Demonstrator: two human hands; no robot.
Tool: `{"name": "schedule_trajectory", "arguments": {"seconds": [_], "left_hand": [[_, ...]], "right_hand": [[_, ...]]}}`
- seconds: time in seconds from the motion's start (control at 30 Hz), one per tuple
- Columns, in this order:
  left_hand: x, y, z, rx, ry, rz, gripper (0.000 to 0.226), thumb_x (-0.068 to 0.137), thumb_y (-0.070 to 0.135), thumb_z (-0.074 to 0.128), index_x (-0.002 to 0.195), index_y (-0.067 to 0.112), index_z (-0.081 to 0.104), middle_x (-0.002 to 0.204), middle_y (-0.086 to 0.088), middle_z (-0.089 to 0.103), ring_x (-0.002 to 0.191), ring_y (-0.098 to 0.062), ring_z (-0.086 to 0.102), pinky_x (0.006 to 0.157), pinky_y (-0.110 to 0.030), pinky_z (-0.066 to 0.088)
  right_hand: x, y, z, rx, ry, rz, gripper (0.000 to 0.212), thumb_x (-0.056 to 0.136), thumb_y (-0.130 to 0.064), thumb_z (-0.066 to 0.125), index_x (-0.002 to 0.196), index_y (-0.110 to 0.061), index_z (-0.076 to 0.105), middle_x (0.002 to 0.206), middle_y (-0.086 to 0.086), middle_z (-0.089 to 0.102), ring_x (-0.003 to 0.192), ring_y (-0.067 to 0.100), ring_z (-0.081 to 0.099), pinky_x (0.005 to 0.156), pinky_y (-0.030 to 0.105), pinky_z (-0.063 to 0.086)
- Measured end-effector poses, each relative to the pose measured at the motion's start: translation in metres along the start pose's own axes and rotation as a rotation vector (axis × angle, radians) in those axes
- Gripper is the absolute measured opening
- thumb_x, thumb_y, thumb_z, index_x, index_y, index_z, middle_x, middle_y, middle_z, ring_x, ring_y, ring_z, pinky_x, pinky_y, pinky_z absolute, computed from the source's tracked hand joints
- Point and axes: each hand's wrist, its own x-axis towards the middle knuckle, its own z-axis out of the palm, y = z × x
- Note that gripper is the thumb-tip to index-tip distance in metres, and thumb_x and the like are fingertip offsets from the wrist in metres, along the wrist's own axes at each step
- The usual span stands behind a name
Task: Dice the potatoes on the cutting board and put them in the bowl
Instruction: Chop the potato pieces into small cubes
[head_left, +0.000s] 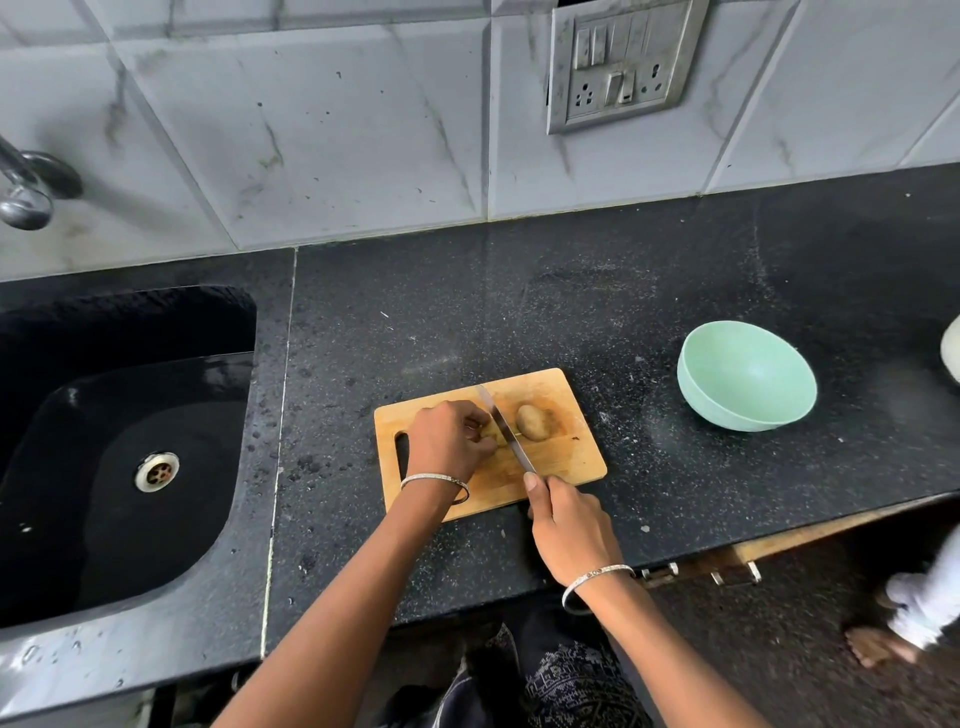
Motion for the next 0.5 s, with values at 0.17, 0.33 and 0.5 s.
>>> {"name": "schedule_trajectory", "arguments": {"seconds": [0.17, 0.33, 0.5], "left_hand": [[-0.005, -0.006, 0.0, -0.067, 0.031, -0.028, 0.019, 0.069, 0.018, 0.079, 0.088, 0.02, 0.075, 0.074, 0.006, 0.072, 0.067, -0.004, 0.065, 0.07, -0.023, 0.056], [-0.008, -0.013, -0.003, -0.136, 0.032, -0.059, 0.019, 0.068, 0.015, 0.082, 0.085, 0.018, 0.074, 0.071, 0.008, 0.07, 0.065, -0.002, 0.065, 0.069, -0.022, 0.056], [-0.007, -0.013, -0.009, -0.16, -0.009, -0.084, 0.028, 0.064, 0.015, 0.086, 0.087, 0.017, 0.07, 0.073, 0.006, 0.069, 0.066, -0.005, 0.064, 0.063, -0.013, 0.053]], "right_hand": [[0.0, 0.001, -0.002, 0.011, -0.001, 0.009, 0.052, 0.096, -0.061, 0.017, 0.086, -0.025, 0.053, 0.089, 0.005, 0.064, 0.088, 0.035, 0.06, 0.072, 0.042, 0.045], [-0.001, 0.0, -0.002, -0.001, 0.0, -0.006, 0.053, 0.097, -0.061, 0.017, 0.086, -0.024, 0.054, 0.089, 0.004, 0.065, 0.088, 0.033, 0.06, 0.071, 0.041, 0.045], [-0.007, -0.006, -0.003, -0.014, 0.006, -0.015, 0.049, 0.099, -0.057, 0.02, 0.085, -0.022, 0.051, 0.086, 0.005, 0.064, 0.085, 0.033, 0.061, 0.069, 0.041, 0.046]]}}
